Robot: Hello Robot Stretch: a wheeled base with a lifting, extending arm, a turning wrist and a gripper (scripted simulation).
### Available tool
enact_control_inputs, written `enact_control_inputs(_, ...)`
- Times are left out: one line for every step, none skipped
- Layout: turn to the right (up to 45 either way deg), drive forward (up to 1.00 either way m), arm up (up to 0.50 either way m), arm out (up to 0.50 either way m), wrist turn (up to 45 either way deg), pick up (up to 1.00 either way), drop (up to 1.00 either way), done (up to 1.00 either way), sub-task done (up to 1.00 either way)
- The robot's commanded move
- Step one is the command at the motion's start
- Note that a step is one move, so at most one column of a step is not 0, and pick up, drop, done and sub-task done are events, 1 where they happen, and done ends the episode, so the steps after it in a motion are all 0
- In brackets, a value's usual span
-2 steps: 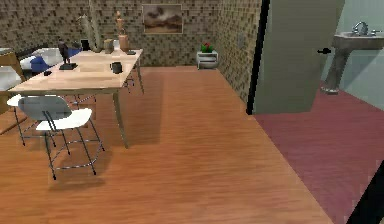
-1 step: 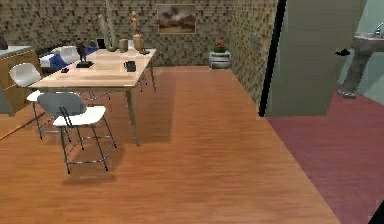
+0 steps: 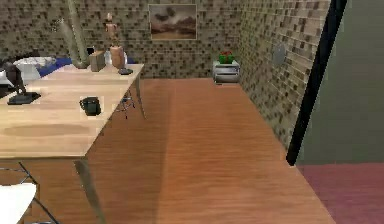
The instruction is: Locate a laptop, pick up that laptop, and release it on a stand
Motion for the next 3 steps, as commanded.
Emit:
enact_control_inputs(0.0, 1.0, 0.0, 0.0, 0.0, 0.0, 0.0, 0.0, 0.0)
enact_control_inputs(-3.0, 0.0, 0.0, 0.0, 0.0, 0.0, 0.0, 0.0, 0.0)
enact_control_inputs(0.0, 1.0, 0.0, 0.0, 0.0, 0.0, 0.0, 0.0, 0.0)
